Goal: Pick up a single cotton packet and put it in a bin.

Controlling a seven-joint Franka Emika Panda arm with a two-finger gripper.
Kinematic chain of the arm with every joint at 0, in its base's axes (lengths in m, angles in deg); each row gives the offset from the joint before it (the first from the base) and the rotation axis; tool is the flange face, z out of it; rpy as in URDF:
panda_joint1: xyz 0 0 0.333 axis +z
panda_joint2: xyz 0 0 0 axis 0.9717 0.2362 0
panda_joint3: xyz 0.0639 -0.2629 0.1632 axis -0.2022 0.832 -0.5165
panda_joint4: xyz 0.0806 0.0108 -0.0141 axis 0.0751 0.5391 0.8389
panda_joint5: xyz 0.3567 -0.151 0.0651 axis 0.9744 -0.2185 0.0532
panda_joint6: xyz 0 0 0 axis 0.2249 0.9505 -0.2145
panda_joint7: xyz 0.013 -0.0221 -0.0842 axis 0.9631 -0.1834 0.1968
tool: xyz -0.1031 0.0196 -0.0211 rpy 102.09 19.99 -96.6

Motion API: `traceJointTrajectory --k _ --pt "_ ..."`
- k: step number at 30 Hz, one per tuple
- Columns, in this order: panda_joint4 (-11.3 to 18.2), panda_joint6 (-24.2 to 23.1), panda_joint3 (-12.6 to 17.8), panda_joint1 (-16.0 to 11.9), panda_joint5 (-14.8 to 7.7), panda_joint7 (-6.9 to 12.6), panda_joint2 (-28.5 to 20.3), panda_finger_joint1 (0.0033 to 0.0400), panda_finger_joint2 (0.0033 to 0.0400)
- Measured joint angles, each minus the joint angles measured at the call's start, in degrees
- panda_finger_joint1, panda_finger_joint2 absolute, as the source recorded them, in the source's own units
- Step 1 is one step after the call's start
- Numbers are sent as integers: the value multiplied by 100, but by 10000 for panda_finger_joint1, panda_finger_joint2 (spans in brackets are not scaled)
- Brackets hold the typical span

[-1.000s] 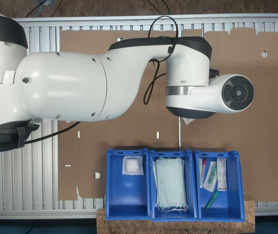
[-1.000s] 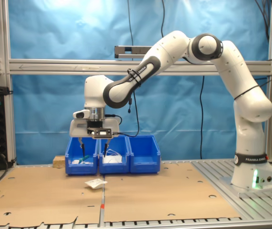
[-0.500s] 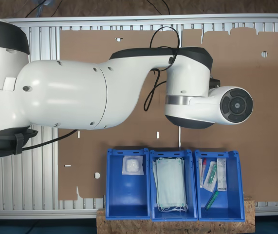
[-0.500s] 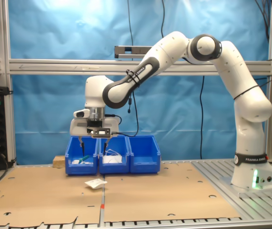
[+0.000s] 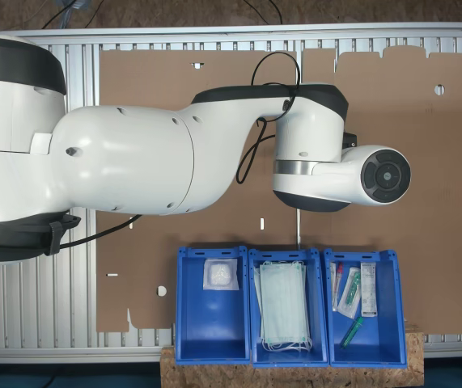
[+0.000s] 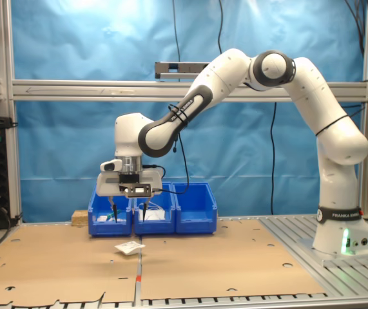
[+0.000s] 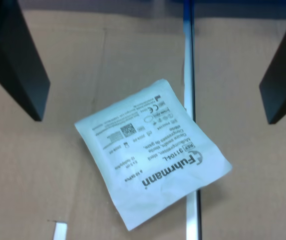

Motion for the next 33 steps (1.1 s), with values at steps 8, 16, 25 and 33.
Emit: traceJointTrajectory --k 8,16,25,33 --pt "33 -21 128 134 0 0 107 400 400" --pt "112 -187 227 217 0 0 140 400 400" --pt "116 -478 284 226 0 0 299 400 400" --pt "116 -708 306 226 0 0 530 400 400"
